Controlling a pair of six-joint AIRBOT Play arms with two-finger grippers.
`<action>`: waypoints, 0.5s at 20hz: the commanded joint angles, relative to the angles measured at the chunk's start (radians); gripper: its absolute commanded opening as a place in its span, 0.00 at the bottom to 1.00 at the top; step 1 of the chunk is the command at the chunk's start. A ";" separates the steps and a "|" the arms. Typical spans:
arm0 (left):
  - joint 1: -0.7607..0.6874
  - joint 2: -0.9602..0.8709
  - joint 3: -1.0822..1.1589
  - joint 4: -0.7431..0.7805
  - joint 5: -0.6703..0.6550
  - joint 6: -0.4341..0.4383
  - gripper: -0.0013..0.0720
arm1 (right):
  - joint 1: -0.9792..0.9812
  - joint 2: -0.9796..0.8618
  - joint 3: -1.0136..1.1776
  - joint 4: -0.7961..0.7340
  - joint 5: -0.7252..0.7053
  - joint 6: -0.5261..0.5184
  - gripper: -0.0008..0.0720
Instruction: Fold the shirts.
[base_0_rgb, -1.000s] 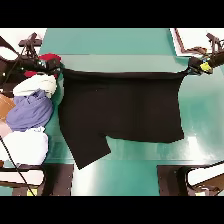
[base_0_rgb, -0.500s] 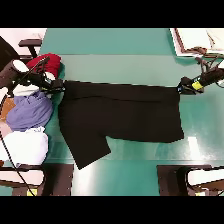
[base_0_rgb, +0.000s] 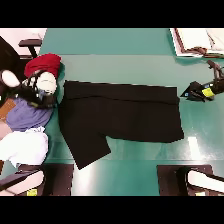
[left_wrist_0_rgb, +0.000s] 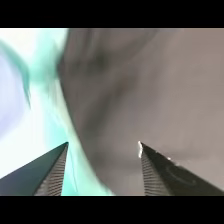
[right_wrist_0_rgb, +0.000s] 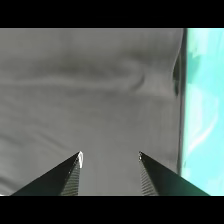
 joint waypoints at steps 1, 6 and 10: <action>0.000 0.183 -0.245 -0.037 -0.035 -0.046 0.74 | -0.009 0.150 -0.119 0.003 -0.026 -0.013 0.59; -0.003 0.235 -0.453 -0.183 0.006 -0.030 0.74 | -0.007 0.203 -0.149 0.011 -0.033 -0.013 0.58; -0.109 0.235 -0.532 -0.222 0.143 -0.032 0.74 | -0.005 0.203 -0.146 0.011 -0.031 -0.013 0.58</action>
